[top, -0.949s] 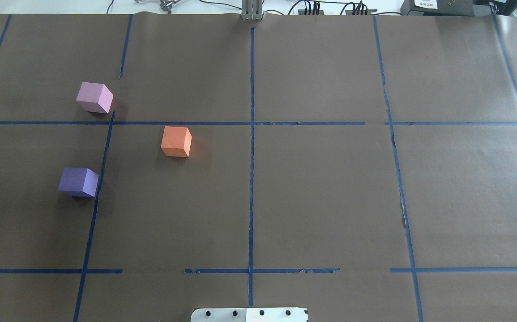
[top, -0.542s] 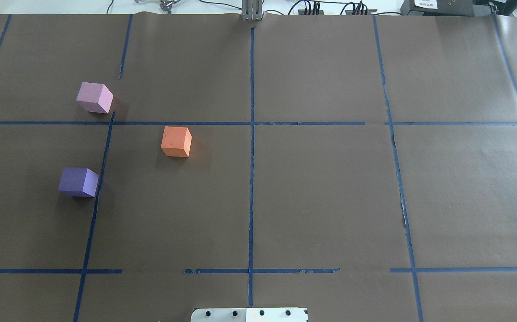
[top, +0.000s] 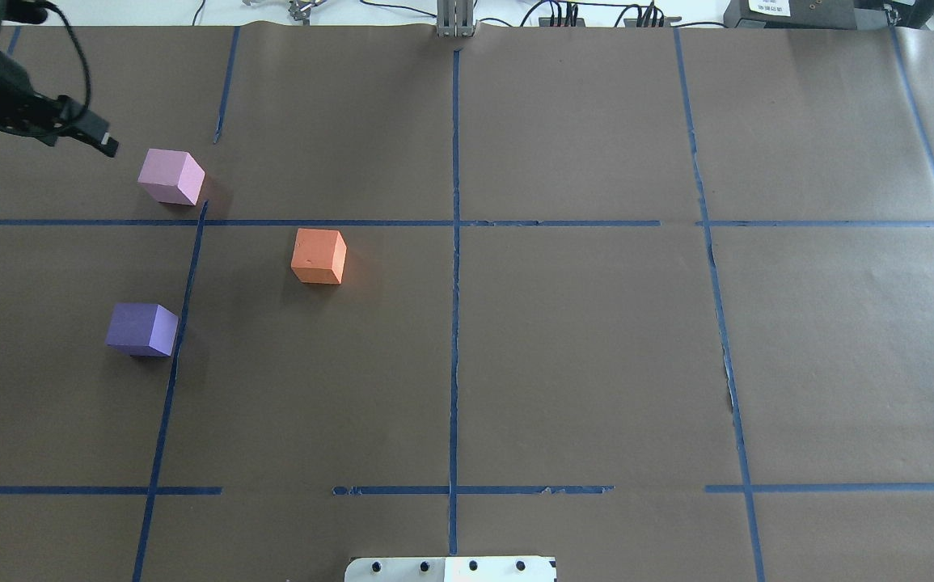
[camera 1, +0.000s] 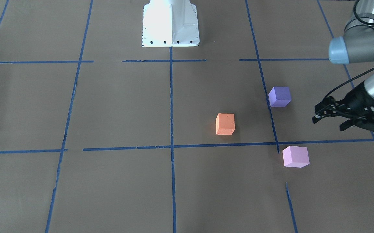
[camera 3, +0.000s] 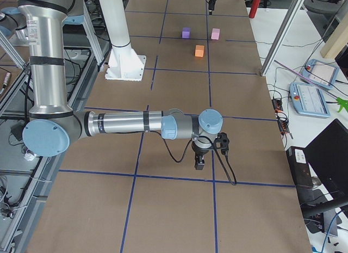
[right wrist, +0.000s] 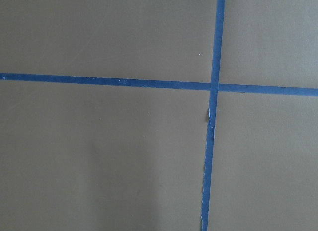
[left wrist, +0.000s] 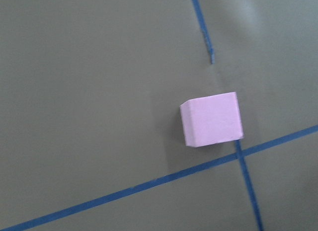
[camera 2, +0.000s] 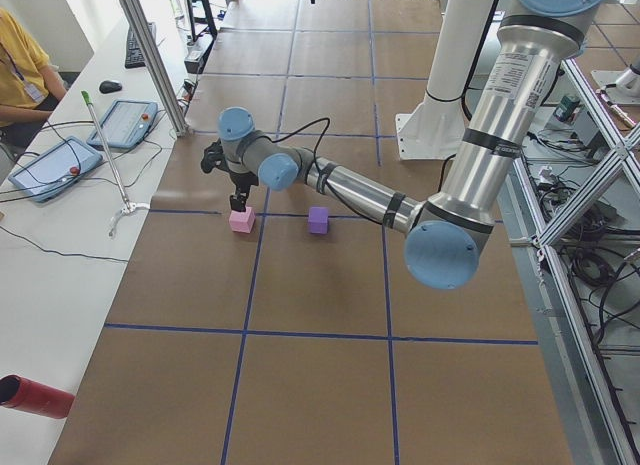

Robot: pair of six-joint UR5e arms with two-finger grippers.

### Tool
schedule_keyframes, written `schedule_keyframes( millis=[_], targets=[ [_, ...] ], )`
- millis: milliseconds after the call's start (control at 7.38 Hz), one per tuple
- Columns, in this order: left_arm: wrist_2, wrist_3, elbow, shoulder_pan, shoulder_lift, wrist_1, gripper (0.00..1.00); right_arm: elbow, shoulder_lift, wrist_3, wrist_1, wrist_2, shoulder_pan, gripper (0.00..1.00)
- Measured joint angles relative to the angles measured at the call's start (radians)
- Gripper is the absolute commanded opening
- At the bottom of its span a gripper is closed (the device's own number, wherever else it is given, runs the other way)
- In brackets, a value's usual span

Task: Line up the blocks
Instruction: 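Move the left gripper down over the orange cube, then grasp the orange cube with the left gripper and lift it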

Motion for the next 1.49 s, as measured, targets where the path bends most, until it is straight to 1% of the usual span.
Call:
schedule_keyframes(
  millis=[271, 542, 814, 1220, 1356, 1492],
  targets=[
    [0.108, -0.268, 0.019, 0.167, -0.122, -0.004, 1.0, 0.0, 0.0, 0.0, 0.0, 0.0, 0.0, 1.0],
    [0.24, -0.402, 0.084, 0.285, -0.211, -0.026, 1.0, 0.0, 0.0, 0.0, 0.0, 0.0, 0.0, 1.0],
    [0.339, -0.467, 0.125, 0.357, -0.239, -0.053, 1.0, 0.0, 0.0, 0.0, 0.0, 0.0, 0.0, 1.0],
    [0.38, -0.511, 0.152, 0.406, -0.237, -0.058, 0.99, 0.0, 0.0, 0.0, 0.0, 0.0, 0.0, 1.0],
    [0.384, -0.514, 0.167, 0.418, -0.235, -0.059, 0.76, 0.0, 0.0, 0.0, 0.0, 0.0, 0.0, 1.0],
    [0.386, -0.514, 0.177, 0.426, -0.234, -0.06, 0.38, 0.0, 0.0, 0.0, 0.0, 0.0, 0.0, 1.0]
  ],
)
